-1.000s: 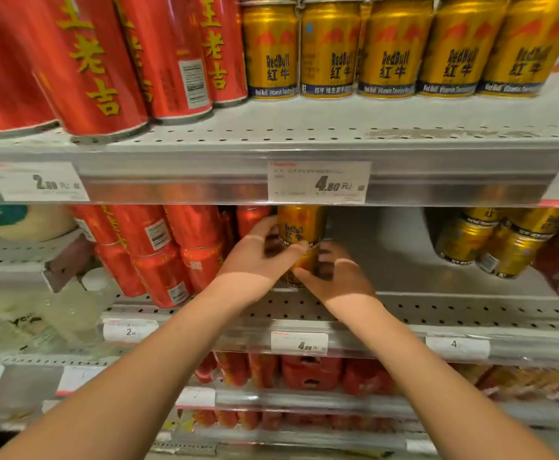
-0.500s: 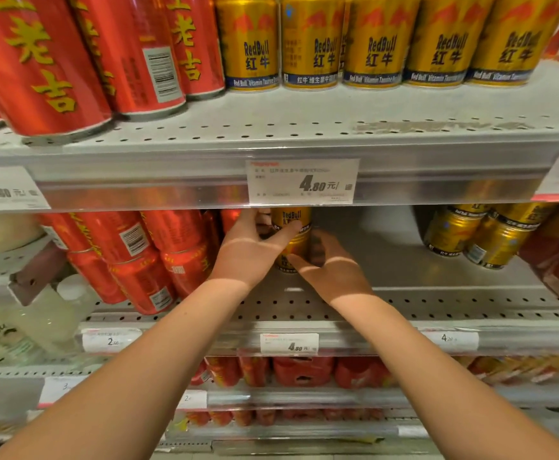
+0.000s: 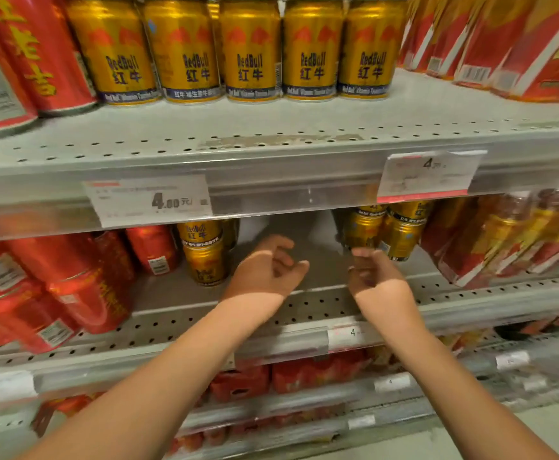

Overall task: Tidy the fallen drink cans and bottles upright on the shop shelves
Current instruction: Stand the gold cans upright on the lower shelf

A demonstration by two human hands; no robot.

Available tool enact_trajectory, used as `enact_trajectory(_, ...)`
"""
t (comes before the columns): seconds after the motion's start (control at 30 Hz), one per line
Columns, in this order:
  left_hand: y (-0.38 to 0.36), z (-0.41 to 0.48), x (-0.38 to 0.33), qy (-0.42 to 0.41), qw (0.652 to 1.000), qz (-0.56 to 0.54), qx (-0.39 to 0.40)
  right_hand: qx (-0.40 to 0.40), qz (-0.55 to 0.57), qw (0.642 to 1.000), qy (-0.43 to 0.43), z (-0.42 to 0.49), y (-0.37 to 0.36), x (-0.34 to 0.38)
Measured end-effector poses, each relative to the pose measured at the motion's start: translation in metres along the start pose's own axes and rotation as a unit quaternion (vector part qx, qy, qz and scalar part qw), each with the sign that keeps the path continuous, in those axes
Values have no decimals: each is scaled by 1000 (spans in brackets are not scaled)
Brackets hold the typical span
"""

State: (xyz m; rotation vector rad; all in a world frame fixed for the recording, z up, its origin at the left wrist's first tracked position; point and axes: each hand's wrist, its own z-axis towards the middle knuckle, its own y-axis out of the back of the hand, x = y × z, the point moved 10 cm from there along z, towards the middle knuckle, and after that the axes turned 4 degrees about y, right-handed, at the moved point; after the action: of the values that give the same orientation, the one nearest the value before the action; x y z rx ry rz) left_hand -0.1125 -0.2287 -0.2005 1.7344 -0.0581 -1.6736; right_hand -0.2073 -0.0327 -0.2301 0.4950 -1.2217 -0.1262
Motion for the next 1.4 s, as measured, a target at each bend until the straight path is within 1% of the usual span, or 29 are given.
enact_trajectory(0.1,-42,23,-22,11,999,27,31,4,-2,1000,0,11,24,-18)
enact_trajectory(0.17,-62,40,-34,22,999,35,28,17,4,1000,7,21,31,-25)
enact_trajectory(0.23,-78,56,-46,16,999,38,12,54,17,998,-11,29,32,-33)
enact_trajectory(0.37,-106,73,-55,19,1000,6,9,171,59,982,-53,29,27,-45)
enact_trajectory(0.4,-110,75,-55,27,1000,1,2,187,51,980,-49,30,25,-46)
enact_trajectory(0.5,-110,77,-53,49,998,-17,-42,212,-35,977,-14,34,24,-50)
enact_trajectory(0.6,-109,76,-53,70,996,-19,-59,235,-36,971,-22,38,19,-56)
enact_trajectory(0.7,-108,72,-58,70,997,2,-45,246,-13,969,-34,44,12,-58)
enact_trajectory(0.77,-103,66,-58,63,997,11,-31,248,22,967,-61,44,10,-63)
enact_trajectory(0.87,-89,50,-49,72,997,-6,-10,253,94,957,-104,38,10,-68)
enact_trajectory(0.9,-84,44,-45,79,997,-11,-3,253,92,957,-107,37,9,-68)
enact_trajectory(1.0,-72,27,-40,99,995,-9,23,260,-3,965,-36,41,4,-50)
enact_trajectory(1.1,-65,19,-48,97,994,13,43,270,19,962,20,41,-8,-31)
enact_trajectory(1.17,-58,18,-55,100,995,5,24,253,26,967,29,44,-9,-29)
enact_trajectory(1.27,-45,19,-63,104,994,-22,-38,230,37,972,24,48,-8,-30)
enact_trajectory(1.4,-37,20,-70,82,992,1,-97,219,31,975,27,47,-9,-23)
